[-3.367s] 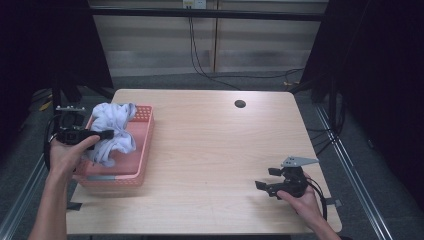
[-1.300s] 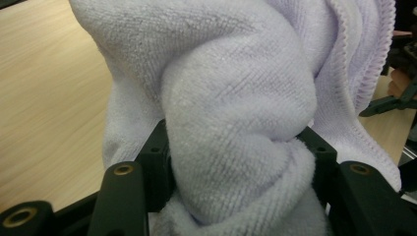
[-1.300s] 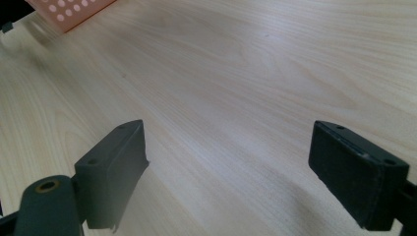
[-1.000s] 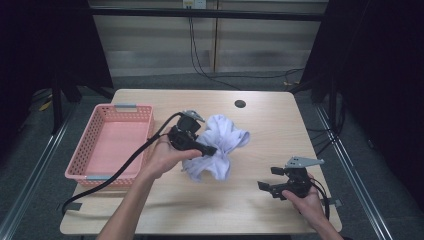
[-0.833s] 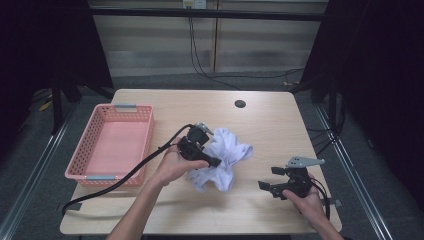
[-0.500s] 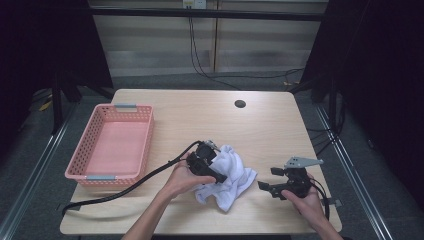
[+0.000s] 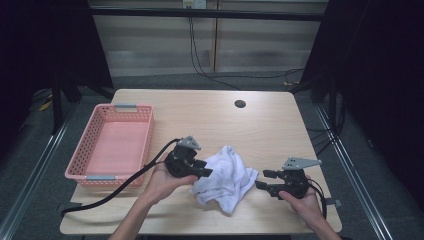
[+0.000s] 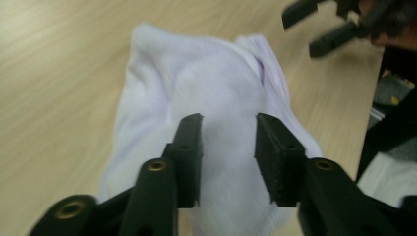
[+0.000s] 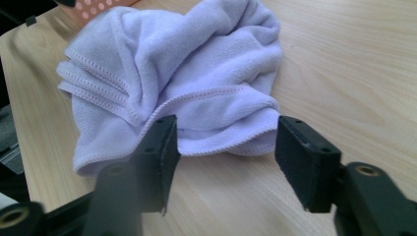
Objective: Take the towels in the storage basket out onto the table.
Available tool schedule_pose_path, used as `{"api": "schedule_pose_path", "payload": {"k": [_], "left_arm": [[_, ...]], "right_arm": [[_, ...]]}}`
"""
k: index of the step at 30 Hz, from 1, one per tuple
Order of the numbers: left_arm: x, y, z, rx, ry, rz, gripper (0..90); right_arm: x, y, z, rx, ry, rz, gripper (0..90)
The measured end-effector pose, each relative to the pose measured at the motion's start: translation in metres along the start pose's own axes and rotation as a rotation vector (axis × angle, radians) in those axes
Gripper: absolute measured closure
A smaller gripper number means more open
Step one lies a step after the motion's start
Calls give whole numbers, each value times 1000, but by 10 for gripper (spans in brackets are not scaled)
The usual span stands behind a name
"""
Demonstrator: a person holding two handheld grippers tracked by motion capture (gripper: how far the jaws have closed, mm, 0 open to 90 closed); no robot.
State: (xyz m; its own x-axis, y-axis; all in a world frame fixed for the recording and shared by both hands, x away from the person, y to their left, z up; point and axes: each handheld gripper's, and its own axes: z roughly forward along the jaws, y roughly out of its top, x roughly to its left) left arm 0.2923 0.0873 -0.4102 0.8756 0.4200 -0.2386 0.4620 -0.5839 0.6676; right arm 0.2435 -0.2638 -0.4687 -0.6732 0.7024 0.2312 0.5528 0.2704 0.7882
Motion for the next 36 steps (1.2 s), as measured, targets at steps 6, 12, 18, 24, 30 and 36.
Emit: {"api": "schedule_pose_path", "payload": {"k": [6,12,18,24,30,36], "left_arm": [[-22,-24,-20,-6,34,-18,619],[-12,-8,2,-26,29,-9,510],[-3,4,49,-11,-1,10,402],[-4,1,60,-10,38,45,687],[7,-2,37,-87,-28,-18,778],[13,-3,3,-175,6,-22,793]], "right_arm": [[10,7,14,53,35,-37,587],[10,21,36,82,15,-44,351],[3,15,60,133,1,-39,357],[3,14,59,147,-57,-79,638],[-3,18,46,90,-66,-44,684],[-22,26,23,7,-96,24,738]]}}
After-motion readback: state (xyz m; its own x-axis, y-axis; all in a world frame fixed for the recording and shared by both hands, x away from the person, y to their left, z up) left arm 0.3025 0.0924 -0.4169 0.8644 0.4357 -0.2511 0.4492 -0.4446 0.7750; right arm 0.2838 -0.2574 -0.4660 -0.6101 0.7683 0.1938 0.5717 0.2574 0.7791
